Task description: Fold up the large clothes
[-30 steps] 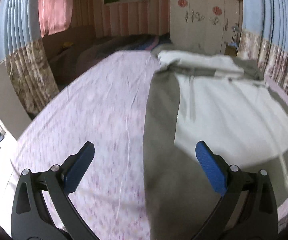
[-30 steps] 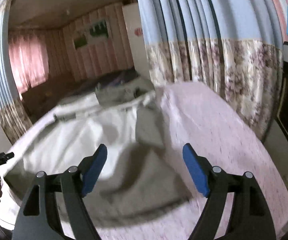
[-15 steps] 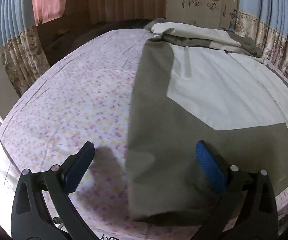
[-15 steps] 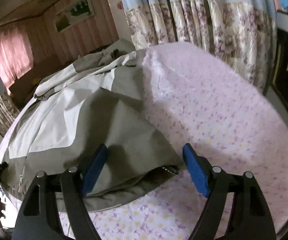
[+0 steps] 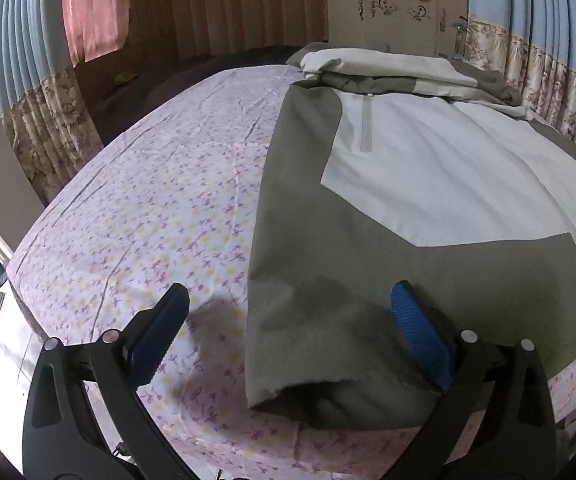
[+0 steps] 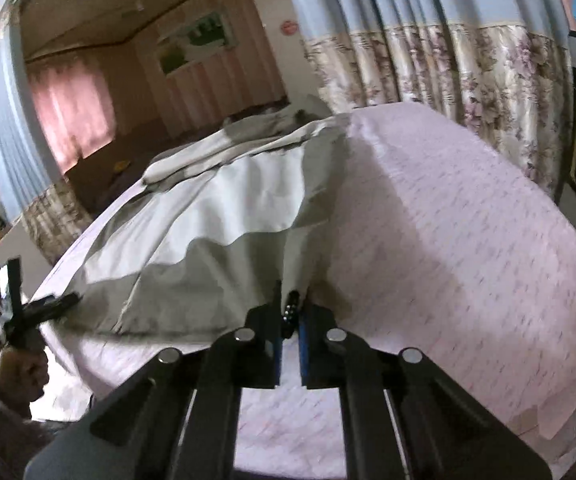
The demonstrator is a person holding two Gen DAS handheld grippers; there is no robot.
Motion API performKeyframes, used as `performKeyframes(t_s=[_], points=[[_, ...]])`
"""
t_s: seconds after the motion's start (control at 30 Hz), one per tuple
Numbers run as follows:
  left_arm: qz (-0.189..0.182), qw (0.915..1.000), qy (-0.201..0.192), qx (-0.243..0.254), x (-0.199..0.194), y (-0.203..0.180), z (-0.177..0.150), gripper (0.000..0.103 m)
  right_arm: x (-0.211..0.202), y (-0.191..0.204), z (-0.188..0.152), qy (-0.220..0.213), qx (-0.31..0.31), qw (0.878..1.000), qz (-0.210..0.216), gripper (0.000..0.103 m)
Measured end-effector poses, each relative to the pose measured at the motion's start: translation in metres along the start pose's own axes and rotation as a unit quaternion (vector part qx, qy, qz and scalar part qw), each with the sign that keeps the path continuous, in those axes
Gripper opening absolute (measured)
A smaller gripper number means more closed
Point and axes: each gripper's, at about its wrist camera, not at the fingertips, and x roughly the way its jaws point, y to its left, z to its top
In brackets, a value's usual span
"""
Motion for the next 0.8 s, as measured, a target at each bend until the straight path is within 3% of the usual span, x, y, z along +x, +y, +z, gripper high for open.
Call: performKeyframes(t_s=[0.2,0.3,0.33,0.37,0.47,0.57,0.8], points=[[-0.01,0.9999,0.002,0.003,0.001,0.002,-0.001,0.099,-0.004,0.005,0.006,-0.021,-0.013,1.0,-0.016,0.005],[-0.028,0.9996,0.004,0.003,-0.001,0.002,-0.002,0.087,-0.008,0.005,0.012,-0.027,-0.016,0.999,-0.016,0.006],[-0.03,0.9995,0.004,0.006,-0.002,0.0,-0.002,0.078,-0.009,0.005,0.012,-0.029,-0.015,0.999,-0.017,0.006],[-0.039,0.9992,0.003,0.01,-0.005,-0.002,-0.003,0.058,-0.01,0.005,0.013,-0.031,-0.013,0.999,-0.016,0.006],[-0.039,0.9989,-0.002,0.025,-0.016,-0.007,-0.003,0.019,-0.013,0.004,0.013,-0.039,-0.005,0.999,-0.008,0.006],[-0.062,0.9981,-0.007,0.004,-0.028,0.001,0.003,0.007,-0.017,0.008,0.015,-0.048,-0.006,0.999,0.003,0.006],[-0.065,0.9972,-0.036,0.008,-0.069,0.007,0.031,0.007,-0.027,0.017,0.029,-0.071,-0.017,0.997,0.021,0.006]])
